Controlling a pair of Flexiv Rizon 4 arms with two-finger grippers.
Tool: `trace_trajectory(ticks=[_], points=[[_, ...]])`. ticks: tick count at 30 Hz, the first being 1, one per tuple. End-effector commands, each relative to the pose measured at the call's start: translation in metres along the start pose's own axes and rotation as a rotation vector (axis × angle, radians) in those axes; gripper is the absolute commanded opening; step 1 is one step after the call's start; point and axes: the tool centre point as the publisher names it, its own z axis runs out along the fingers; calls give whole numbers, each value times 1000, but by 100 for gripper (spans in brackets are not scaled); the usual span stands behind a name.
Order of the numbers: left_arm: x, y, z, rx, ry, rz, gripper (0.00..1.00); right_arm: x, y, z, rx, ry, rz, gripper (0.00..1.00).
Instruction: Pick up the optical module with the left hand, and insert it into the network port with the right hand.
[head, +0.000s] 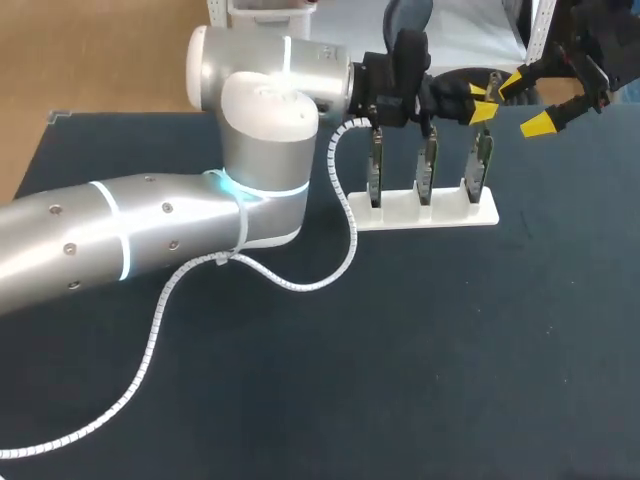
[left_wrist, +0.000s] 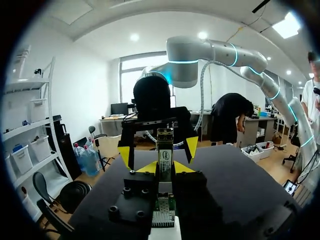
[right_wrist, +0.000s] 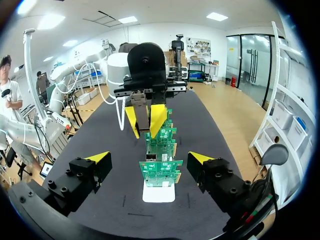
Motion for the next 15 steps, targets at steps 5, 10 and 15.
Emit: trace_trajectory(ticks=[5, 10, 15], points=[[-2, 0, 5, 10, -4, 0, 0, 0, 2, 1, 5, 1, -2, 100], [-3, 1, 5, 3, -8, -1, 0, 0, 2, 1, 5, 1, -2, 100], [-1, 3, 5, 1, -22, -17, 0, 0, 2, 1, 5, 1, -2, 100]])
